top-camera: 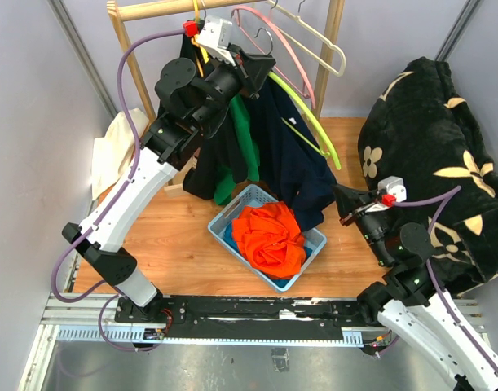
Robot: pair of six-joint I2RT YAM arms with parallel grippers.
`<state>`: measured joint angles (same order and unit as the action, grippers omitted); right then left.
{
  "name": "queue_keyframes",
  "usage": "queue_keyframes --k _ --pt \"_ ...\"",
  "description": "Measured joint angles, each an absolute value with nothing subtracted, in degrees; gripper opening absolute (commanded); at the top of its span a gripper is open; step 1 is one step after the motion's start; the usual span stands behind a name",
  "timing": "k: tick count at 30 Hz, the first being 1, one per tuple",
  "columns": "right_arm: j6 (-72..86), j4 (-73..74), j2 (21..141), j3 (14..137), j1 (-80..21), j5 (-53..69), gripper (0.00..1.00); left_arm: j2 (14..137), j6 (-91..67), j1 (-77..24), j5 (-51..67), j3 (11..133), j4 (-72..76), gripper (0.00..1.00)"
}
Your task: Remove the t-shirt from the hanger
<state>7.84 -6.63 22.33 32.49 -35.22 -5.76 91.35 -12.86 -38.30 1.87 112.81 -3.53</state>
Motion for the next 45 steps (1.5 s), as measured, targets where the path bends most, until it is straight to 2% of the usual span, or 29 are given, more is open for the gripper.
queue_keyframes --k 13,16,18,22,27,35,45 --pt "8.16 -9.37 29.54 32.38 -35.22 -6.70 0.02 91.35 -13.04 -38.33 3.11 112.62 -3.18 0.01" --pt "8.58 -9.39 30.28 32.38 -35.22 -6.70 0.13 91.35 -12.97 -38.33 3.66 112.42 -3.14 0.01" --pt "8.51 -9.02 30.20 32.38 -35.22 -6.74 0.30 91.35 -12.93 -38.33 3.79 111.85 -2.57 0.00" --pt "7.27 -5.78 28.93 33.71 -35.22 -7.57 0.49 91.31 -12.73 -38.20 3.84 109.73 -0.38 0.01" --pt "4.05 -0.62 26.09 39.99 -35.22 -10.70 0.58 91.31 -12.03 -38.59 3.84 106.69 0.01 0.00" --pt "-0.34 1.69 22.59 51.03 -35.22 -12.60 0.64 91.31 -9.39 -41.50 2.31 104.33 -0.10 0.00" --pt "-0.49 1.04 35.18 63.05 -35.22 -2.90 0.68 91.26 -7.92 -43.31 1.34 104.33 -0.14 0.01"
